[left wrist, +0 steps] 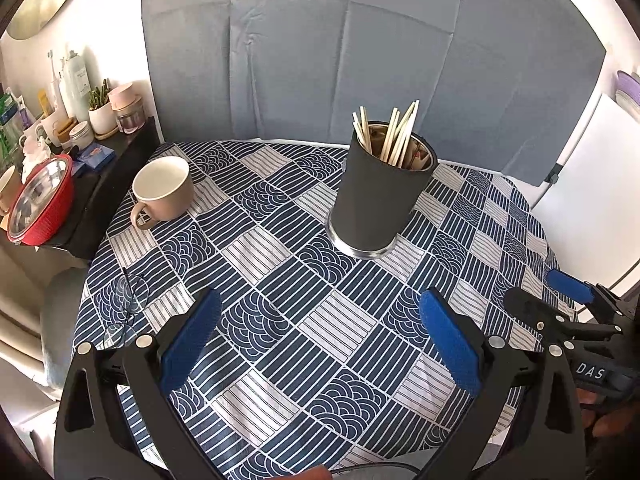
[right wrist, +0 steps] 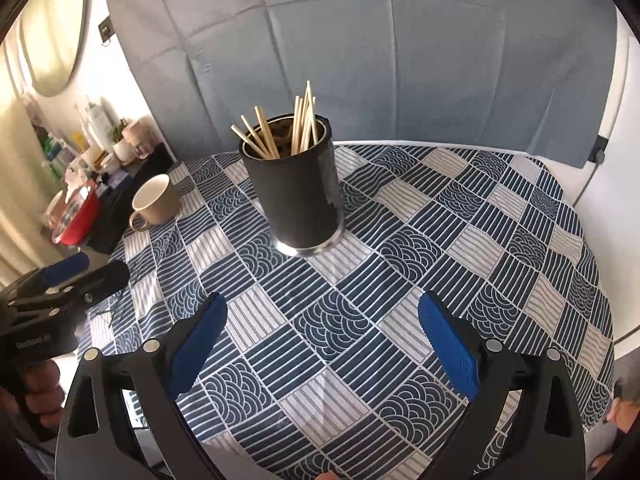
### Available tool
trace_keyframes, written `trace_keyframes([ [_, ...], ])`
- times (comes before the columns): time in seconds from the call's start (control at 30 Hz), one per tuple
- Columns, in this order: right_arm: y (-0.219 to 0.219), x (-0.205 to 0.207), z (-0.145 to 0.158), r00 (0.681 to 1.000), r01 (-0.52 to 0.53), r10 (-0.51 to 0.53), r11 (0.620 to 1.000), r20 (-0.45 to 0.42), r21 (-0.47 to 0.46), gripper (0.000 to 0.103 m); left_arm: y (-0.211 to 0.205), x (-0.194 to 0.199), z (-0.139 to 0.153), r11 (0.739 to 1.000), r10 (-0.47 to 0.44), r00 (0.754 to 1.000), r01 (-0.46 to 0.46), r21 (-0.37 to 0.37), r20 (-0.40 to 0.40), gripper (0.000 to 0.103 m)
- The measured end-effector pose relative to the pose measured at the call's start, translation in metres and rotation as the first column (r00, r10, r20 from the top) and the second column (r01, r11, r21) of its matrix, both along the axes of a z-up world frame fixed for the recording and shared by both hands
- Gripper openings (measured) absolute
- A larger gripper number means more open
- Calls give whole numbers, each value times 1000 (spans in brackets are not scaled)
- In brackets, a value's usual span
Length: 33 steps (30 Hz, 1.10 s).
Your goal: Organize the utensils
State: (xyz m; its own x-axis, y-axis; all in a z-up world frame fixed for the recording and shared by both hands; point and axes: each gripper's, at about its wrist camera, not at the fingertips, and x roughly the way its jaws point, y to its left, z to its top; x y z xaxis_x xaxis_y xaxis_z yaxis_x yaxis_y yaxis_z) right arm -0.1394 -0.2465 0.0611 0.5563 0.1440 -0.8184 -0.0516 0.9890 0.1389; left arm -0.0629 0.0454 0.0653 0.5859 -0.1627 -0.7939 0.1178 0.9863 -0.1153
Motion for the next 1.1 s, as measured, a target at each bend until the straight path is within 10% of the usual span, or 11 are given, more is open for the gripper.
trace_keyframes([
  [1.1,2,-8,0,1000,-15,15,1000,-8,-3,93,-4,-9,-1,1000,-30,999,30,-5,-19,97],
])
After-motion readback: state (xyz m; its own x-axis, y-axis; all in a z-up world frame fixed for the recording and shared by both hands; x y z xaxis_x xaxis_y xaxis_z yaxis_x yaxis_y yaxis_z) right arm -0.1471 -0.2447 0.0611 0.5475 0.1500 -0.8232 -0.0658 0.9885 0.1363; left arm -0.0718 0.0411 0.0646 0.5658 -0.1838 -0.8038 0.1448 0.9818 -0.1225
